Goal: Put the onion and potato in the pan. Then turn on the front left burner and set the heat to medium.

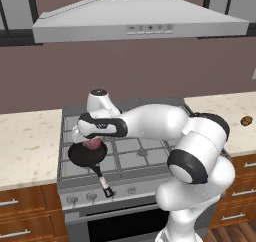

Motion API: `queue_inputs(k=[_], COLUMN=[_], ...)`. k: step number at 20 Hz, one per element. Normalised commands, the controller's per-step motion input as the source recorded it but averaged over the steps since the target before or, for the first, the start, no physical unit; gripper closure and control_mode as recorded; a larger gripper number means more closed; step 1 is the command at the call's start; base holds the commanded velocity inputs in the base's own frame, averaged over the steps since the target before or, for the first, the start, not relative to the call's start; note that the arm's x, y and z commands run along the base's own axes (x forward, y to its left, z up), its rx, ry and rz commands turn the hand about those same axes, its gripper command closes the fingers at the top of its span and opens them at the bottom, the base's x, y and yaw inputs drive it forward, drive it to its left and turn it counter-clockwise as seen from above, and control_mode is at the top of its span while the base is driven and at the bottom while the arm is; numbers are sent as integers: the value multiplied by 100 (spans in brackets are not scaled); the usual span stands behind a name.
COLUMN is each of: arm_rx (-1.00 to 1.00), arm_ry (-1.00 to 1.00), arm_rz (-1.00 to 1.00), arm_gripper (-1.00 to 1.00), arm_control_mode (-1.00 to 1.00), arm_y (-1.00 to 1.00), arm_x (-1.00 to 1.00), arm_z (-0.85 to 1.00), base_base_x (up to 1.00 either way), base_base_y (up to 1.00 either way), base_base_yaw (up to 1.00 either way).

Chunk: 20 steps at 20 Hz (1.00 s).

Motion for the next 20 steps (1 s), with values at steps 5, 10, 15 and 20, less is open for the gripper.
queue_inputs(k=[5, 10, 15, 20], arm_rx=[0, 0, 0, 0], arm_ry=[-1, -1, 0, 0], arm_rz=[0, 0, 0, 0], arm_gripper=[100, 100, 100, 100], arm_control_mode=[-100, -100, -100, -100], arm_y=[5, 0, 0, 1], arm_x=[10, 14, 12, 8], arm_z=[-27, -25, -30, -23], base_base_x=[0, 0, 0, 0], base_base_y=[0, 0, 0, 0], base_base_yaw=[0, 0, 0, 0])
